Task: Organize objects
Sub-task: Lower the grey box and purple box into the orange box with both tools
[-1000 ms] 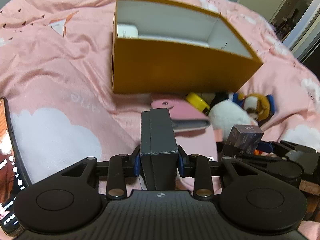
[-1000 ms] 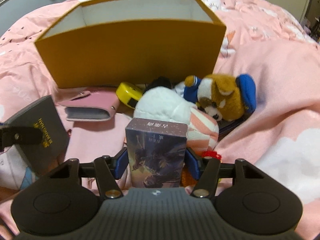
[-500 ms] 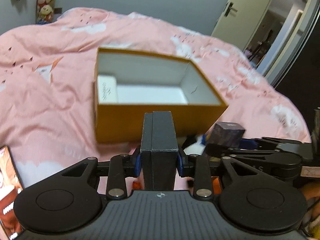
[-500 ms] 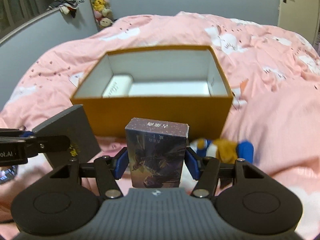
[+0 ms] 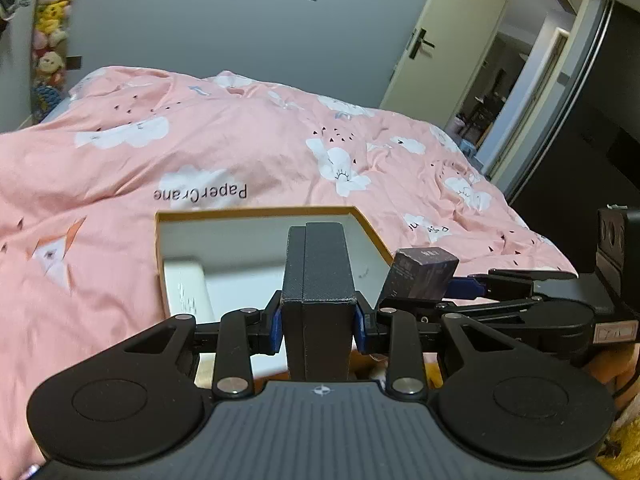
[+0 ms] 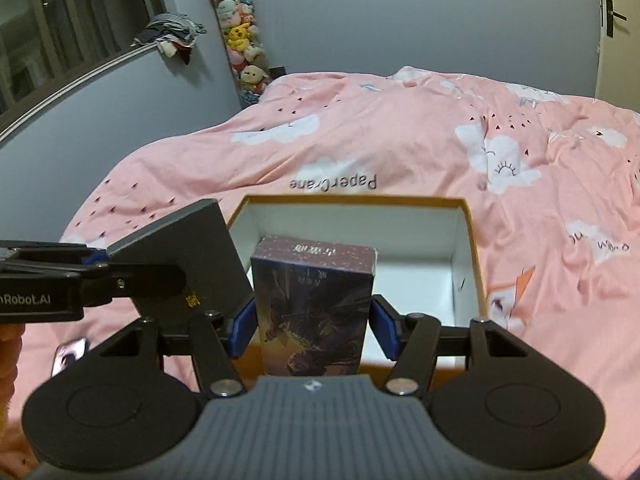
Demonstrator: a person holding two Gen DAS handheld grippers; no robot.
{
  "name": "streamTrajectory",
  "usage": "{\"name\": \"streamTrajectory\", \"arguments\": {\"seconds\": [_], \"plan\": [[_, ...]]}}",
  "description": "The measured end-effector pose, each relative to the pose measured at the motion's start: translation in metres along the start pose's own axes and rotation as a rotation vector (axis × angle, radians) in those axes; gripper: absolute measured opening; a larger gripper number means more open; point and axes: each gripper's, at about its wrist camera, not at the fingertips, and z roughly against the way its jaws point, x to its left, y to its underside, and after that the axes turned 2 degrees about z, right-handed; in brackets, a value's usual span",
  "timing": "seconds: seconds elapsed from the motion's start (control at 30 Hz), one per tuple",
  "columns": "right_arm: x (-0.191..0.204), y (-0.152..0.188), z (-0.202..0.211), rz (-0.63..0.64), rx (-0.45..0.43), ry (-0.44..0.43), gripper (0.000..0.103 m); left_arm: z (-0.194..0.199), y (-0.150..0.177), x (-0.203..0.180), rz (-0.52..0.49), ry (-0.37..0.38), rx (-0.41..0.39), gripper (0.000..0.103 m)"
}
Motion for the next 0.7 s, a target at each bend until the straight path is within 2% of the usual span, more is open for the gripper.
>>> {"name": "streamTrajectory", "arguments": {"seconds": [0.17, 0.33, 0.43, 0.57, 0.7], "plan": [[-0.021, -0.021, -0.043, -0.048, 0.077, 0.026, 0.062, -0.040, -0.020, 0.018, -0.018, -0.003, 0.082, 0.037], [-0.042, -0.025, -0.095, -0.094, 0.195, 0.033, 0.062, -0.102, -0.034, 0.042, 0.017, 0.025, 0.265, 0.037], [-0.050, -0.024, -0.119, -0.097, 0.231, 0.041, 0.062, -0.134, -0.035, 0.051, 0.018, 0.015, 0.331, 0.037], [-0.063, -0.026, -0.146, -0.121, 0.297, 0.026, 0.062, -0.170, -0.033, 0.063, 0.012, 0.050, 0.433, 0.037], [-0.074, -0.030, -0.173, -0.124, 0.362, 0.042, 0.062, -0.197, -0.036, 0.073, 0.016, 0.079, 0.492, 0.037]]}}
